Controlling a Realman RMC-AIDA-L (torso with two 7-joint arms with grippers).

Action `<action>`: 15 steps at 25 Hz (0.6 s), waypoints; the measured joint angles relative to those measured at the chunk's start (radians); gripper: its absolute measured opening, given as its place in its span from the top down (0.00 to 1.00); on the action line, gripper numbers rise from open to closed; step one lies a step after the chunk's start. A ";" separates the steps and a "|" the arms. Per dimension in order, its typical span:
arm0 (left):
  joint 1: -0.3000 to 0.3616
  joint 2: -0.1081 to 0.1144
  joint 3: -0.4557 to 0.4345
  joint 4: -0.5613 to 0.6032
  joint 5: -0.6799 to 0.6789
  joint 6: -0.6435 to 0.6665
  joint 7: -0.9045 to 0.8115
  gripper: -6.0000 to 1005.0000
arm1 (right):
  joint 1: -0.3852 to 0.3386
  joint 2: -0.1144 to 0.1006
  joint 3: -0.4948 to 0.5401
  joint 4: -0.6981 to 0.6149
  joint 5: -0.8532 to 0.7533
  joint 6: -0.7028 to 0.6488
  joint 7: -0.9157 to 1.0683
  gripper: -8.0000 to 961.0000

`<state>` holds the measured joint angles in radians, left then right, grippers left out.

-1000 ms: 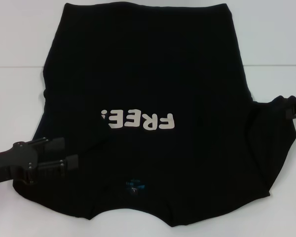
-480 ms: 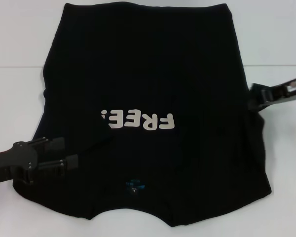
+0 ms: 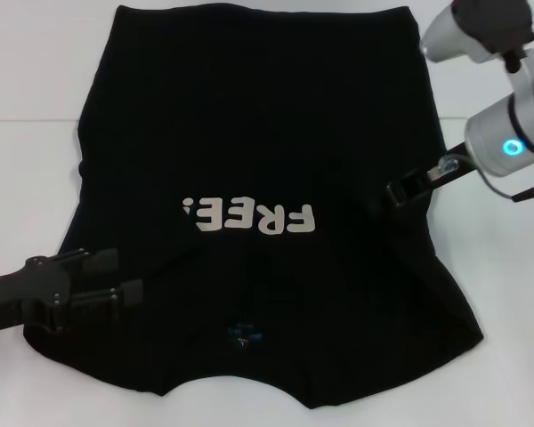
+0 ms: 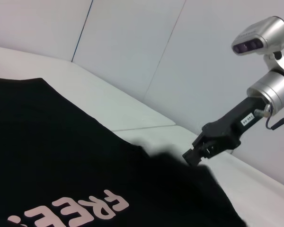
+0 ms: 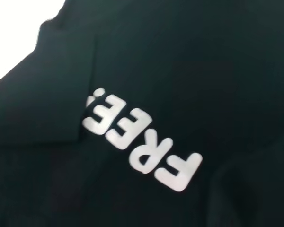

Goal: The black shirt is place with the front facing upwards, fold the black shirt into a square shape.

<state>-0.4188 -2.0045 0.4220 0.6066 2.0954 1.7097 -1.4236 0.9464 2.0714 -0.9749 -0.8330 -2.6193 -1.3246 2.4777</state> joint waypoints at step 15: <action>-0.016 0.020 -0.023 -0.014 -0.007 0.002 -0.230 0.17 | -0.253 -0.074 0.200 0.111 0.541 -0.108 -0.520 0.55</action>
<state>-0.4343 -1.9849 0.3991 0.5930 2.0879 1.7115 -1.6538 0.6933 1.9977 -0.7749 -0.7216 -2.0785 -1.4327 1.9581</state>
